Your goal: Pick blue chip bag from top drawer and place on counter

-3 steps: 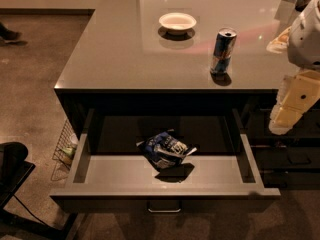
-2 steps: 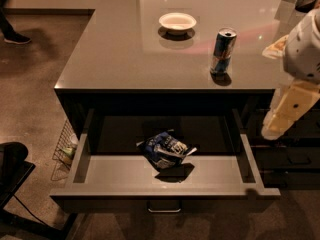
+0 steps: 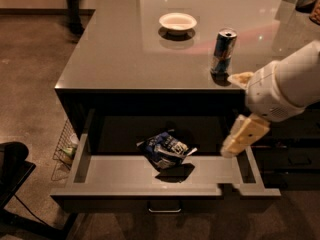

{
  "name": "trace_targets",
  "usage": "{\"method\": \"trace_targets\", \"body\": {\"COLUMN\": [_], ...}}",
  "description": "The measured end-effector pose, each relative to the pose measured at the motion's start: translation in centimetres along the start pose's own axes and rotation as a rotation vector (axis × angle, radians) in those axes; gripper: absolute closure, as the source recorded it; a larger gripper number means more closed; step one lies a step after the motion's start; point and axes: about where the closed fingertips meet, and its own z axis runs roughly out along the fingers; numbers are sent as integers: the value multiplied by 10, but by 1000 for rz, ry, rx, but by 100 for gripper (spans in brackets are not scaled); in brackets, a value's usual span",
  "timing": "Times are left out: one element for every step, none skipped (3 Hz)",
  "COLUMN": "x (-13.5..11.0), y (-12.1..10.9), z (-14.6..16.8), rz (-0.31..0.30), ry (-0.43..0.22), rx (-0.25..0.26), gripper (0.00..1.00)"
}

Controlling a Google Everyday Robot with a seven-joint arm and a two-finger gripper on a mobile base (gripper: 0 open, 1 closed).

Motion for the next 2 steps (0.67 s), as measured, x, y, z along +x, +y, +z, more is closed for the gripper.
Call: {"method": "trace_targets", "body": {"x": [-16, -18], "y": [-3, -5], "z": [32, 33], "rz": [11, 12], "ry": [-90, -97], "rx": [4, 13], "gripper": [0, 0]}}
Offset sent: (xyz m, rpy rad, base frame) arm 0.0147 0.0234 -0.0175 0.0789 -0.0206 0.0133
